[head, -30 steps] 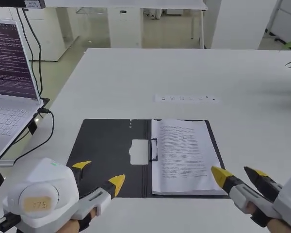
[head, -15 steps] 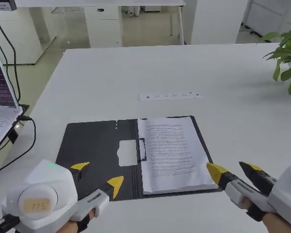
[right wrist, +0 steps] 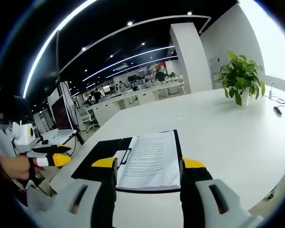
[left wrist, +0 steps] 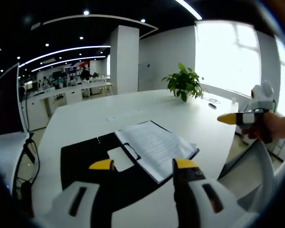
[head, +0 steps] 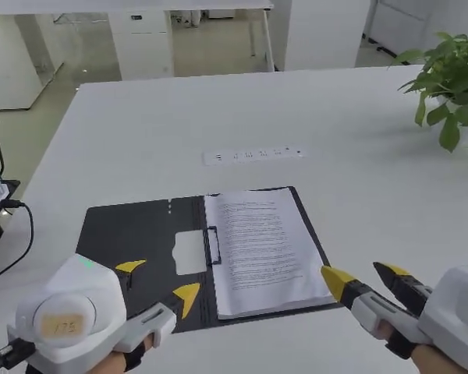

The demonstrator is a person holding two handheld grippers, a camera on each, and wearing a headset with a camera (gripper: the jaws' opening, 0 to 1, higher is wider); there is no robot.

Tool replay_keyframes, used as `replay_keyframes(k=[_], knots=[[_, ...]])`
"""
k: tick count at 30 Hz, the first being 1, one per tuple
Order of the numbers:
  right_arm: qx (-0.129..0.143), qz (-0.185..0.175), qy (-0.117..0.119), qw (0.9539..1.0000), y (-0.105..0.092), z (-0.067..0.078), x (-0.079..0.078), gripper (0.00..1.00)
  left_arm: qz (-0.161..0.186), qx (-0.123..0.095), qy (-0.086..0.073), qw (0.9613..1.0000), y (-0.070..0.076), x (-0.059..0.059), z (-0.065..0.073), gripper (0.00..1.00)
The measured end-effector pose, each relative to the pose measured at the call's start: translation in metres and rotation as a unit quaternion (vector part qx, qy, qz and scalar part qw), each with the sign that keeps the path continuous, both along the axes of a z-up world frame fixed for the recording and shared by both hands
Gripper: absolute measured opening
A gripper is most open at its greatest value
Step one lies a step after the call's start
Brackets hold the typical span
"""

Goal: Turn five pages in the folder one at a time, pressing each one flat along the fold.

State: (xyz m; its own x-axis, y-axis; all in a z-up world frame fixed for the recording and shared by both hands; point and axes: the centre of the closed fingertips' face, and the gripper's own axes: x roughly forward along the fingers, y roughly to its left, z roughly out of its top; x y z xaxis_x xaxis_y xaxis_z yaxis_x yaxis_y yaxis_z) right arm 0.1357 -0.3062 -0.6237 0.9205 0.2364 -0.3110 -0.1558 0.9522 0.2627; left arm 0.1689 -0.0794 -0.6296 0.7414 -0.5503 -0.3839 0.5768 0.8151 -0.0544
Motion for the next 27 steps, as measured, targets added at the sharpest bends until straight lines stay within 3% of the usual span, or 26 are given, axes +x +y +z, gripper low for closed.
replay_keyframes(k=[4, 17, 27], knots=[[-0.002, 0.002, 0.003, 1.0, 0.002, -0.001, 0.001, 0.52, -0.023, 0.01, 0.003, 0.9997, -0.013, 0.005, -0.006, 0.49], [-0.008, 0.005, 0.007, 0.9999, 0.003, -0.001, 0.001, 0.52, -0.064, 0.012, 0.016, 0.9978, -0.049, 0.019, -0.017, 0.49], [-0.019, 0.006, 0.014, 0.9997, 0.0, -0.005, -0.003, 0.52, -0.102, 0.019, 0.031, 0.9942, -0.088, 0.028, -0.041, 0.49]])
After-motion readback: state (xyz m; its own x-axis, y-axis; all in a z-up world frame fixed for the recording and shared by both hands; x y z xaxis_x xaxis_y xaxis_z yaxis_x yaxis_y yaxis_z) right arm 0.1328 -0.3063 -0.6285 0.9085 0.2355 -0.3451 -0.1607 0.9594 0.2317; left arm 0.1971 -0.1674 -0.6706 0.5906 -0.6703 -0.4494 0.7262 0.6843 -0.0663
